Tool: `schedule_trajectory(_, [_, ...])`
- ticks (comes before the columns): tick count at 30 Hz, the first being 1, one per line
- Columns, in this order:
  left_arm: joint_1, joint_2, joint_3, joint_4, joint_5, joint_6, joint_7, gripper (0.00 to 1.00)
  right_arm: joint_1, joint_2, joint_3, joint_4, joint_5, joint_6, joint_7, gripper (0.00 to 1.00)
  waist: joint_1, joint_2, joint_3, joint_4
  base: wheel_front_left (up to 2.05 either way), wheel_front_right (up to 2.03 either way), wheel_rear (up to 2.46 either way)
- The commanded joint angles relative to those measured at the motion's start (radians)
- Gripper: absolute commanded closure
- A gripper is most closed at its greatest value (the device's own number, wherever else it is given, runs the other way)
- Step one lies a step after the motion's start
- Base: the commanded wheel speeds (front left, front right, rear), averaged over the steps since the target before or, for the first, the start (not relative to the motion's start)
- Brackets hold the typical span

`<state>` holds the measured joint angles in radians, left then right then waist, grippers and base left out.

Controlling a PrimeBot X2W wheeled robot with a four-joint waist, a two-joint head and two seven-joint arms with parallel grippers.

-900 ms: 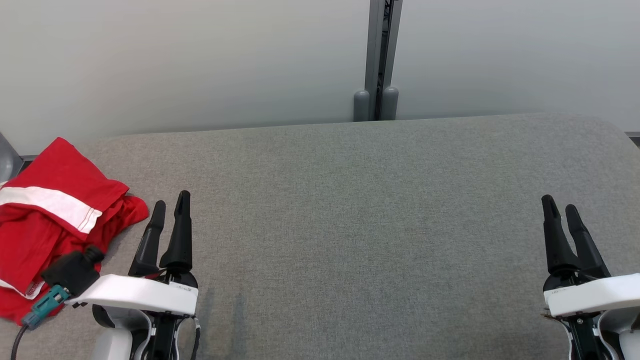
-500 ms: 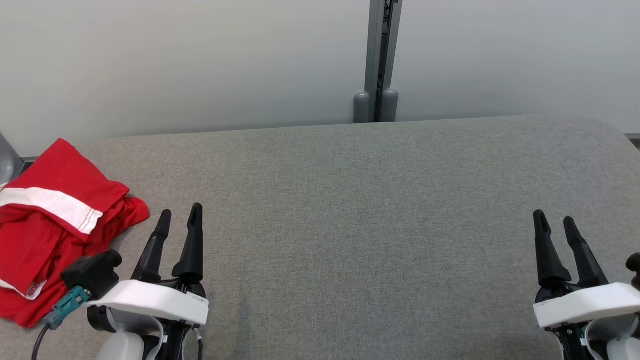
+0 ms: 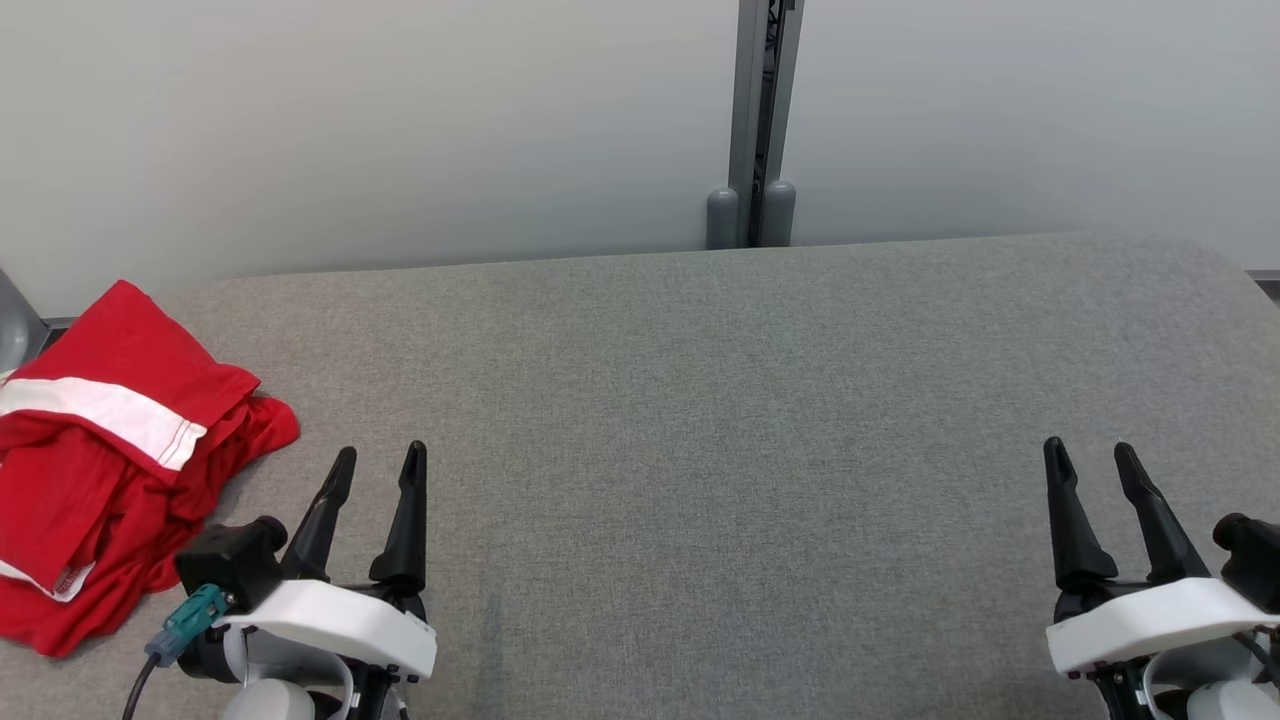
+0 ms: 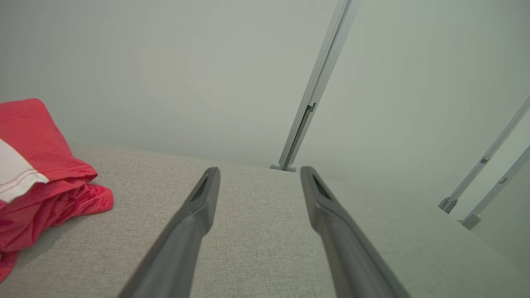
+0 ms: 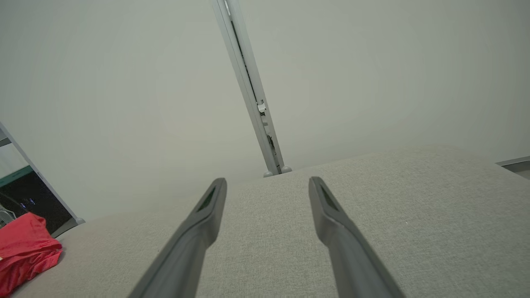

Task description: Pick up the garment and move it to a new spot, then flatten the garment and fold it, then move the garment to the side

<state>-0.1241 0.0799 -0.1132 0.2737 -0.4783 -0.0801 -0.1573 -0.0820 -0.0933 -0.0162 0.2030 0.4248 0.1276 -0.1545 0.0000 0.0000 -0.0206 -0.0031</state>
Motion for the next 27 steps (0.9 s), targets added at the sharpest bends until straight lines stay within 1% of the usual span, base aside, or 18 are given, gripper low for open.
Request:
schedule_trajectory(1, [-0.002,0.008,-0.004,0.004,0.033,0.009,-0.011,0.0,-0.001,-0.004,0.0,-0.001,-0.034,0.004,-0.013,0.0,0.0,0.0,-0.001,0.0,0.0,0.0,0.0])
schedule_trajectory(16, [-0.013,0.014,-0.025,0.085,0.17,0.047,-0.046,0.0,0.002,0.006,-0.005,0.04,-0.171,0.005,-0.003,0.0,0.0,0.0,-0.012,0.005,0.0,0.0,0.0])
schedule_trajectory(27, [-0.022,0.01,-0.034,0.13,0.226,0.061,-0.067,0.0,0.008,0.011,-0.009,0.055,-0.233,0.005,0.002,0.0,0.0,0.0,-0.021,0.006,0.0,0.0,0.0])
